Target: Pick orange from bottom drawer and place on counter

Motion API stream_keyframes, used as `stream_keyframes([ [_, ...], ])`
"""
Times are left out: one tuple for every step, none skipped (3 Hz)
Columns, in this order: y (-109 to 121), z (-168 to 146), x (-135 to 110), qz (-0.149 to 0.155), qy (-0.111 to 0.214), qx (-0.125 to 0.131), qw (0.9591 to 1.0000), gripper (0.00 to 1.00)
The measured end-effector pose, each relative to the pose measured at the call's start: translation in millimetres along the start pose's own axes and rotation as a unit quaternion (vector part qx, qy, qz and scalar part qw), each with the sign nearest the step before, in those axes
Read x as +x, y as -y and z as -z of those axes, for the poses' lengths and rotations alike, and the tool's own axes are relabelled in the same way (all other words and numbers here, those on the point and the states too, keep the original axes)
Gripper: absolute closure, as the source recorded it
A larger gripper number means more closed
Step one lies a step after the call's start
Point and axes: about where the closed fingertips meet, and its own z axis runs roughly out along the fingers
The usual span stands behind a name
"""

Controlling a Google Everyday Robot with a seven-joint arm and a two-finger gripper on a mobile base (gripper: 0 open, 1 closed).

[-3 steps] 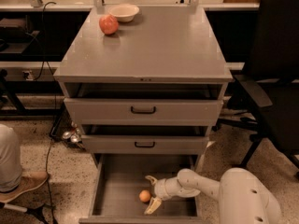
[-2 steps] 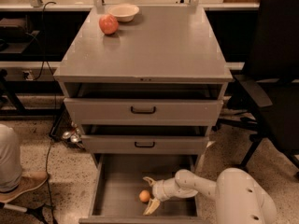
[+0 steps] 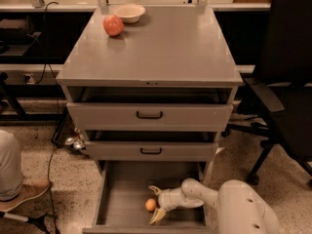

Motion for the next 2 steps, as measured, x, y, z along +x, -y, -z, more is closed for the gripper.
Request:
stream_keyframes([
  [8.0, -4.2, 8.9, -0.002, 0.003, 0.005, 1.0, 0.22],
  [11.3, -3.0, 11.4, -0.002, 0.003, 0.009, 1.0, 0.47],
])
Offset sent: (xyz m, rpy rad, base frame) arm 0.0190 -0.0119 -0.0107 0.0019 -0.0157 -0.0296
